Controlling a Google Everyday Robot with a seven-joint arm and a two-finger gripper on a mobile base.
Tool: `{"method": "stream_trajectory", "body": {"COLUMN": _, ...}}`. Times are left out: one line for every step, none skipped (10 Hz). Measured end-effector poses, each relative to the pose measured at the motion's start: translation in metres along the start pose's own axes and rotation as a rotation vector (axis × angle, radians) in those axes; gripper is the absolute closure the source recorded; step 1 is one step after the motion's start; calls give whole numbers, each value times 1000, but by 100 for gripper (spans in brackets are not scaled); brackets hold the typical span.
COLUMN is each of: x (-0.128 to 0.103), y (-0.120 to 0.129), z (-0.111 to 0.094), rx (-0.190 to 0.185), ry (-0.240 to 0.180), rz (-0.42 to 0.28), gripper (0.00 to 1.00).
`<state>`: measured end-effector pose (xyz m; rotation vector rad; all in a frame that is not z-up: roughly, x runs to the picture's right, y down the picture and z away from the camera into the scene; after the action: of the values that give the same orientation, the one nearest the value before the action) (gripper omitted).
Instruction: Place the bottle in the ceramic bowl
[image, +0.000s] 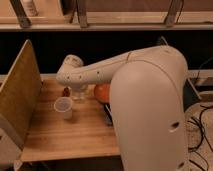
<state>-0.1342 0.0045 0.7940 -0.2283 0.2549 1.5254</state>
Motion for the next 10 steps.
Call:
{"method": "stream_trajectory", "body": {"x": -14, "y": 5, "z": -10, "rx": 9, "ry": -37, "rz": -10, "gripper": 100}}
{"method": "stream_trajectory", "body": {"x": -32, "y": 9, "z": -13, "rx": 43, "ry": -74, "rz": -20, "gripper": 100}}
{"method": "stream_trajectory", "body": {"x": -43, "y": 7, "z": -10, "rx": 75, "ry": -87, "rz": -15, "gripper": 100}}
{"method": "stream_trajectory", "body": {"x": -50, "y": 0, "z": -6, "rx": 107, "ry": -89, "rz": 5, "gripper": 100}}
{"method": "stream_trajectory", "body": {"x": -53, "y": -6, "z": -5, "rx": 122, "ry": -89, "rz": 15, "gripper": 100}}
{"method": "stream_trajectory", "body": {"x": -53, "y": -4, "z": -5, "rx": 121, "ry": -89, "rz": 14, "gripper": 100}}
{"method": "stream_trajectory", "body": {"x": -53, "y": -4, "z": -5, "rx": 120, "ry": -89, "rz": 13, "gripper": 100}}
{"method": "stream_trajectory", "body": {"x": -52, "y": -4, "z": -5, "rx": 120, "ry": -89, "rz": 13, "gripper": 100}}
{"method": "stream_trajectory", "body": {"x": -52, "y": -4, "z": -5, "rx": 120, "ry": -89, "rz": 13, "gripper": 100}}
{"method": "stream_trajectory", "body": {"x": -53, "y": -4, "z": -5, "rx": 120, "ry": -89, "rz": 13, "gripper": 100}}
